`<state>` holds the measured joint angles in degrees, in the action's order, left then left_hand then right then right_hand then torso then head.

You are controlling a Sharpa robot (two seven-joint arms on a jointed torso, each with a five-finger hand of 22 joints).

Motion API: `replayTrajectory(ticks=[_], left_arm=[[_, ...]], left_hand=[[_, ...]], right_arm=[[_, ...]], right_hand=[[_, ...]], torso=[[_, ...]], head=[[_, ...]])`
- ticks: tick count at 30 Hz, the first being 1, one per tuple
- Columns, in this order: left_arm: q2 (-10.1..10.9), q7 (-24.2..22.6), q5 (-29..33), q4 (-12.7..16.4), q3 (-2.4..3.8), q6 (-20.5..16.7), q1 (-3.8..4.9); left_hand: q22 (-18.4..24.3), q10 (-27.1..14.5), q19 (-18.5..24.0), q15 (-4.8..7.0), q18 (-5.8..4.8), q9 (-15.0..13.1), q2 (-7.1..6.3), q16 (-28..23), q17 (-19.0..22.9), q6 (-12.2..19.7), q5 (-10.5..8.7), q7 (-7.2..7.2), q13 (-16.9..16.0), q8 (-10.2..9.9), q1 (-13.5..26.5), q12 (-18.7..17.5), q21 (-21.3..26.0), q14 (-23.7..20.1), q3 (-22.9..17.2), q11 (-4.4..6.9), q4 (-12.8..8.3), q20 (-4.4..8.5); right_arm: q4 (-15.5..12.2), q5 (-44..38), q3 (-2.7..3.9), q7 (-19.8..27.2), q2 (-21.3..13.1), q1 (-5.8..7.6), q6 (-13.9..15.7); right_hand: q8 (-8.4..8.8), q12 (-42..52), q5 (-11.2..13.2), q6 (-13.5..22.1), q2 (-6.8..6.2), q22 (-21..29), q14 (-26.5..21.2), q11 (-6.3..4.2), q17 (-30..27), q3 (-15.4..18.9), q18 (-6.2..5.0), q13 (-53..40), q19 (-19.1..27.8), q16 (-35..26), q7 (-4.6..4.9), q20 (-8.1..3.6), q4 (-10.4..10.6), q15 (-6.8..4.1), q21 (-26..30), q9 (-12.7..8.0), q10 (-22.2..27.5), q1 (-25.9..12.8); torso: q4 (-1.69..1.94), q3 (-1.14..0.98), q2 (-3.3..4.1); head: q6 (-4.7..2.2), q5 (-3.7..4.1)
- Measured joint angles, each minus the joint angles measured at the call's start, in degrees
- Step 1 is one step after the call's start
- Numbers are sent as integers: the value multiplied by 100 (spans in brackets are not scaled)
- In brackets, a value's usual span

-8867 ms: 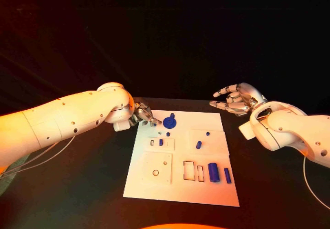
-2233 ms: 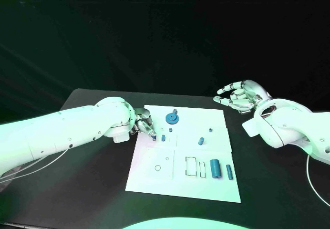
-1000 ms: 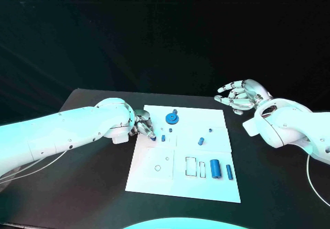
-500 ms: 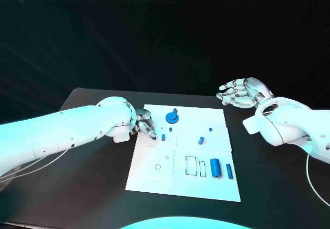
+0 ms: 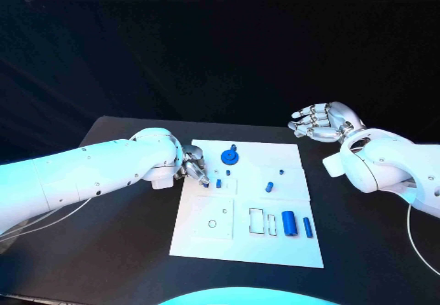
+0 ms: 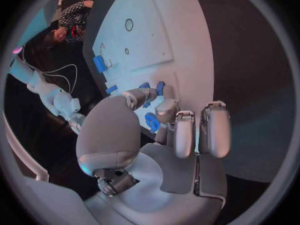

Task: Assemble the parts on the task board

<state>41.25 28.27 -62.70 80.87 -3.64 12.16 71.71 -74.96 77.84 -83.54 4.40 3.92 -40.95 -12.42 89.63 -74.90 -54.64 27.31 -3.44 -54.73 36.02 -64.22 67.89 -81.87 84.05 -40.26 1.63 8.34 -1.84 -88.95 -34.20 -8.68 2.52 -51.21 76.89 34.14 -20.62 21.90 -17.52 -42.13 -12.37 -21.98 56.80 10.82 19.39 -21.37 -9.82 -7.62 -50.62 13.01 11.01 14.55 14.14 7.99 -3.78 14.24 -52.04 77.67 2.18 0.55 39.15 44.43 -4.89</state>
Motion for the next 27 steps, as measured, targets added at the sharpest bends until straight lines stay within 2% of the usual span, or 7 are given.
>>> replayTrajectory(ticks=[11,14,17,27], left_arm=[[-46,11,-11,-55,-3,5,-2],[-57,13,-12,-64,-5,5,-3],[-62,14,-12,-66,-8,5,-5],[-57,13,-10,-61,-10,12,-7]], left_hand=[[1,93,-20,0,0,-18,47,0,0,-60,-4,37,-105,-15,144,46,-19,0,-23,52,-101,21],[1,124,-20,13,0,-37,70,0,0,-63,-58,38,-155,-20,166,83,-19,-12,27,42,-151,21],[1,166,-20,34,0,-59,70,0,0,-133,-92,88,-187,-19,167,84,-19,-8,75,78,-199,21],[2,174,-41,41,0,-52,82,0,0,-212,-103,130,-241,-12,217,105,-18,0,159,73,-283,42]], right_arm=[[0,74,-1,40,0,0,-6],[-1,81,-1,44,0,0,-7],[-1,86,-2,46,0,0,-8],[-1,97,-3,48,-1,0,-11]], right_hand=[[0,-30,0,0,10,101,0,0,-55,16,1,75,20,-69,0,21,-15,0,0,-19,0,-10],[0,-30,0,0,26,103,0,0,-55,16,1,76,20,-79,0,21,-15,0,0,-19,0,-26],[0,-30,0,0,26,103,0,-1,-55,16,2,76,19,-79,0,21,-15,0,0,-19,0,-26],[0,-30,0,-2,26,129,0,-1,-69,16,3,92,19,-78,2,21,-15,0,0,-24,-1,-25]], torso=[[1,-1,1],[1,-1,2],[1,-1,2],[1,-2,-1]], head=[[4,8],[8,8],[13,9],[18,10]])
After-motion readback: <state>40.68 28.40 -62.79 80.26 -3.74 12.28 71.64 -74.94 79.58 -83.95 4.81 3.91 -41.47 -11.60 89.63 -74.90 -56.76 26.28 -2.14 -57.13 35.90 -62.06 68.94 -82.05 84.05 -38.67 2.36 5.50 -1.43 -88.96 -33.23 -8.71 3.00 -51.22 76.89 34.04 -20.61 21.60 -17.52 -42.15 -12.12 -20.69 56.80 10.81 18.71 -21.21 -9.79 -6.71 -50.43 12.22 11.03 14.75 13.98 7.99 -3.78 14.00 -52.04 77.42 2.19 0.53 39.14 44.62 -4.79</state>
